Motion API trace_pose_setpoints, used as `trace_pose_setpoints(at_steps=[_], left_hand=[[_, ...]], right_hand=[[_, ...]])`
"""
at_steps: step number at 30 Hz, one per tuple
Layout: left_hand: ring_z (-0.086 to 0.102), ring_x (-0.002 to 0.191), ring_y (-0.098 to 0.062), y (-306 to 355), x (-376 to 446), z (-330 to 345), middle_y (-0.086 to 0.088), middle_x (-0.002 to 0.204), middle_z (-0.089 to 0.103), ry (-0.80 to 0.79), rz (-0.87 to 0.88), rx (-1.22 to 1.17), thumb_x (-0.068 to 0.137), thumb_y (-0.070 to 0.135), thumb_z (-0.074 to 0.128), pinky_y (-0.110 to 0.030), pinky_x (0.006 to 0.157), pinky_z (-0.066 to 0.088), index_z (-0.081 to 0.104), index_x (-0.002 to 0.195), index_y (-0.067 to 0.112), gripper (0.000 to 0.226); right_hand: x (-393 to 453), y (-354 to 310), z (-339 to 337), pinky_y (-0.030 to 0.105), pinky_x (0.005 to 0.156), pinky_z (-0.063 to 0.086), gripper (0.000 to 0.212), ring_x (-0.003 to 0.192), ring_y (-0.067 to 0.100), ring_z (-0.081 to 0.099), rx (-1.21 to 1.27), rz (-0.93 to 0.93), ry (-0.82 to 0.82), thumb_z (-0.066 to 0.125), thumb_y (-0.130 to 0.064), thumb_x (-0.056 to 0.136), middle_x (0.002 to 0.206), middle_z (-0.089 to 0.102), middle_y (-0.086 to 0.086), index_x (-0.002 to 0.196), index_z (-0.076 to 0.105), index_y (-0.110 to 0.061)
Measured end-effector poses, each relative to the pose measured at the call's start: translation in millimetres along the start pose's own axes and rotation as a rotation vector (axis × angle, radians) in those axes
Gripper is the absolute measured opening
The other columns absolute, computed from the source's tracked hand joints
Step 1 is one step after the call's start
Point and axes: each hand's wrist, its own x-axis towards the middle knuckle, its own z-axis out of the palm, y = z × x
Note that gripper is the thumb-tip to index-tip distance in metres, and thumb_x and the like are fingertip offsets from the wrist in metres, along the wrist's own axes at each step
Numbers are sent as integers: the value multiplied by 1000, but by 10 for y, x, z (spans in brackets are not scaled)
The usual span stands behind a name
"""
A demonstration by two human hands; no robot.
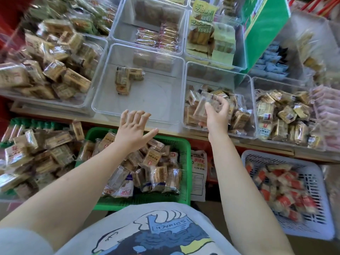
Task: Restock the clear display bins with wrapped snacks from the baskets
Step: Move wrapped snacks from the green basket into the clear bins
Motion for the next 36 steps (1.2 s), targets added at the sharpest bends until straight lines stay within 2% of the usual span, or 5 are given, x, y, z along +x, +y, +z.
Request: trace_pose_setpoints(at_steps=[7, 16, 21, 26, 36], left_hand=[[16, 146, -23, -12, 5, 4, 0, 148, 32, -14, -7, 10, 87, 75, 12, -44, 121, -8, 28, 144, 28, 76], [14, 146, -23, -18, 10, 22, 0, 148, 30, -8, -4, 17, 88, 76, 14, -45, 121, -7, 26, 144, 28, 75], [14, 145, -24, -11, 13, 29, 0, 147, 31, 9, -10, 22, 89, 75, 16, -44, 120, -8, 27, 144, 28, 73], [16, 145, -24, -12, 14, 40, -1, 148, 32, 8, -2, 27, 91, 72, 21, -44, 120, -8, 27, 144, 28, 70], [16, 145, -25, -7, 15, 63, -1, 147, 32, 12, -14, 41, 90, 72, 21, -46, 121, -6, 28, 143, 27, 70]], right_hand=[[526, -61, 295, 35, 77, 63, 84, 104, 21, 65, 133, 149, -23, 66, 2, 90, 153, 31, 7, 157, 24, -26], [-79, 86, 144, 35, 83, 61, 32, 88, 23, 73, 250, 154, -8, 62, 2, 92, 105, 66, 9, 123, 56, -8], [-501, 604, 334, 32, 75, 62, 14, 83, 23, 74, -142, 345, -438, 62, -12, 97, 101, 72, 14, 109, 64, -5], [-576, 1263, 683, 40, 94, 53, 38, 106, 23, 60, -589, 466, -470, 71, -35, 90, 118, 58, 3, 118, 57, -14], [-607, 1382, 679, 38, 91, 49, 51, 110, 23, 56, -424, 547, -383, 79, -32, 84, 120, 55, 1, 126, 53, -18]])
